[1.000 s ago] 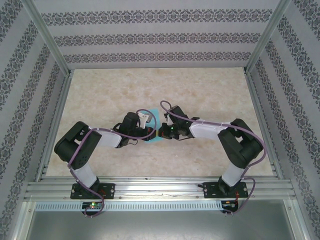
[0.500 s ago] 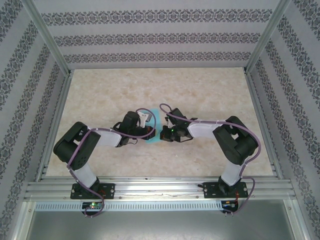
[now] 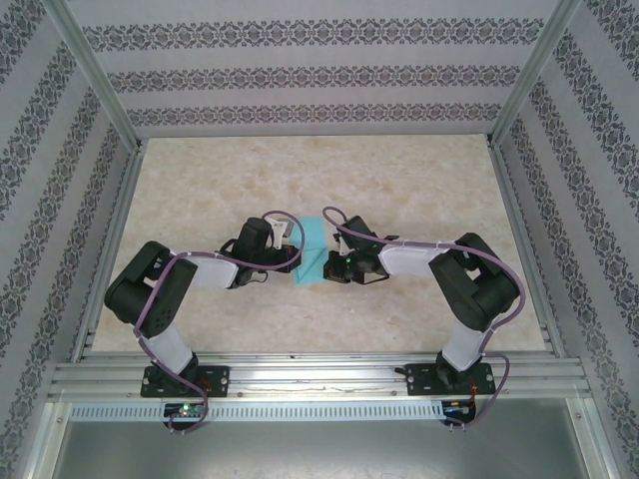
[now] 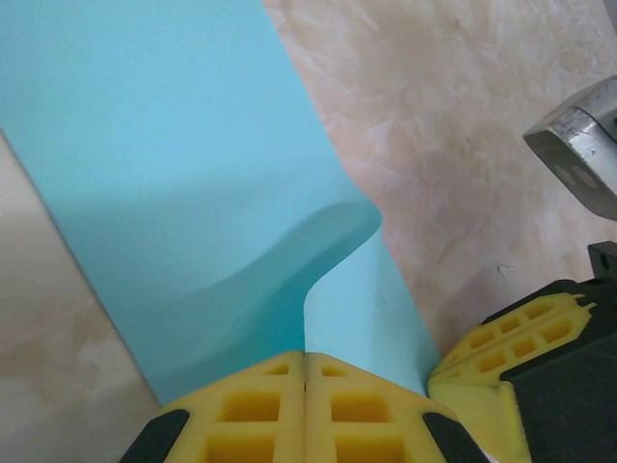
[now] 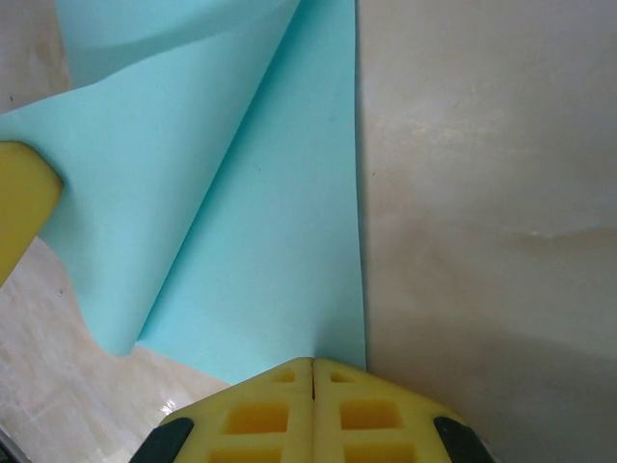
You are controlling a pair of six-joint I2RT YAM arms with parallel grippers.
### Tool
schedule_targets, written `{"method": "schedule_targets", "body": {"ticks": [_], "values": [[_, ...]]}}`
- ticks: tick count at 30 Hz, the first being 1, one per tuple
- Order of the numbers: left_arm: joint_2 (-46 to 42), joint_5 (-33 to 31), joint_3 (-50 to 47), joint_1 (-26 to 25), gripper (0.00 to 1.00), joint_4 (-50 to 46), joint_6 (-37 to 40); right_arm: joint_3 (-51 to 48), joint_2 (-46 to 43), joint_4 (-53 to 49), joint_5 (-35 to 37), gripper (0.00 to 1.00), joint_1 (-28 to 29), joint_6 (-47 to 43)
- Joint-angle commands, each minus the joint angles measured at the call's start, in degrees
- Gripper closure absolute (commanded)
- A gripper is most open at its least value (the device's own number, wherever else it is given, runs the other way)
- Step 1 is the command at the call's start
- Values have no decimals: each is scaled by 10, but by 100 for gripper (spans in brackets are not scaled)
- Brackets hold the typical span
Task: Fold a paper plane with a square sheet of paper (pick it up from the middle)
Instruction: Fold the triangle a second time at the center of the table.
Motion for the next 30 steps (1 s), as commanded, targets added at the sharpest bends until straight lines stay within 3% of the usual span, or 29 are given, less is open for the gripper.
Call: {"method": "schedule_targets", "body": {"ticks": [1,9,16,30], "values": [[11,-7,4,6,100,-14,31,18,-7,-33,-1,100,-3,-7],[21,7,3,6,100,-2,34,60,2,-11,-31,100,15,2],[23,12,10,7,100,-4,38,69,51,-18,-13,100,15,11],[36,-25,50,14,100,-43,74,51,46,-25,-13,100,7,2]]}}
